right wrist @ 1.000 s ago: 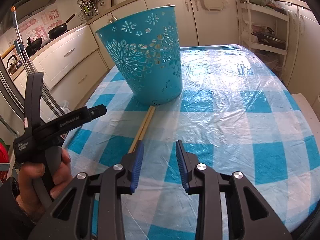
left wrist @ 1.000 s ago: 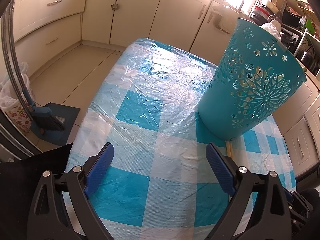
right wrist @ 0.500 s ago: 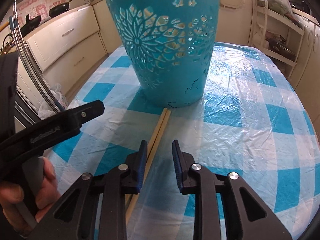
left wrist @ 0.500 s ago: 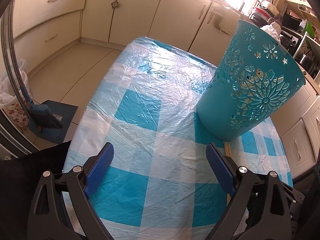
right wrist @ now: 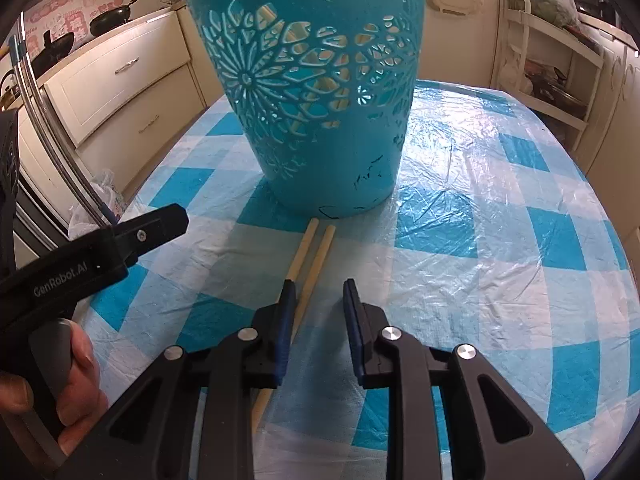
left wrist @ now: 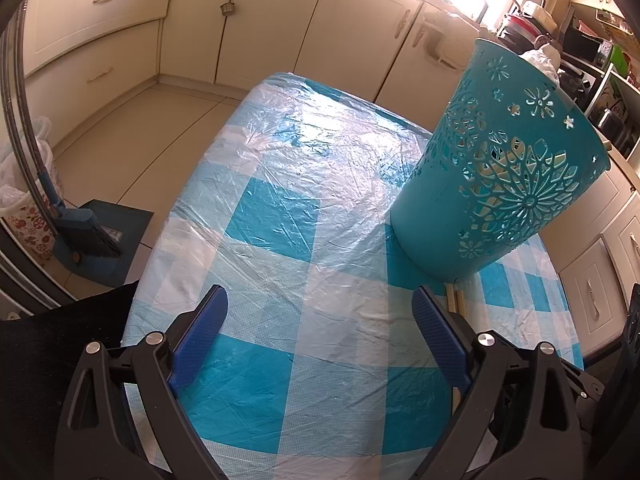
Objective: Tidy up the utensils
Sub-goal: 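Close the right tool on a loose wooden chopstick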
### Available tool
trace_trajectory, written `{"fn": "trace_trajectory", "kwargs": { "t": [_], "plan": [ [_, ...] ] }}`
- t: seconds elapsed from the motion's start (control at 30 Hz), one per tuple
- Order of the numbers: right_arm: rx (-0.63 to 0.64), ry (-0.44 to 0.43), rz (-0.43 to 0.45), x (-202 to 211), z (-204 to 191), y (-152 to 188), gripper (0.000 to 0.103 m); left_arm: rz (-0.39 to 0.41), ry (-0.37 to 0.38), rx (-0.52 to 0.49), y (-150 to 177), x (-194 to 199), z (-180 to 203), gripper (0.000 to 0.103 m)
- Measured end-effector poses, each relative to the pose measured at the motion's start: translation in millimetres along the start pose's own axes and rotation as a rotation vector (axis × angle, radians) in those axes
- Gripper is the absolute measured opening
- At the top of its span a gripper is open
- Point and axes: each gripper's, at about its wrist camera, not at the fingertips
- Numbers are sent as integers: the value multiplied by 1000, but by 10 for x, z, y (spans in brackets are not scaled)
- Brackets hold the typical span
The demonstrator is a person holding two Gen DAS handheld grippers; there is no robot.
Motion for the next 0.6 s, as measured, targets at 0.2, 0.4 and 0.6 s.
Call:
{"fn": "trace_trajectory", "kwargs": {
  "t": [0.2,0.4,0.6],
  "plan": [
    [55,1,-11,24,-19,15,16,3,-3,-10,7,13,15,89],
    [64,-6,-34,111,285,136,8,11,-4,-104,86,43,199,89],
    [5,-33,-35,183,575,255,8,-24,6,-243,228,59,538,89]
  ]
}}
Point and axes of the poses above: each gripper's, at about its wrist camera, not at the fingertips, and x roughly against the way its jaws point, z to its right, y to its underside, and after that the axes turned 12 degrees about x, right-handed
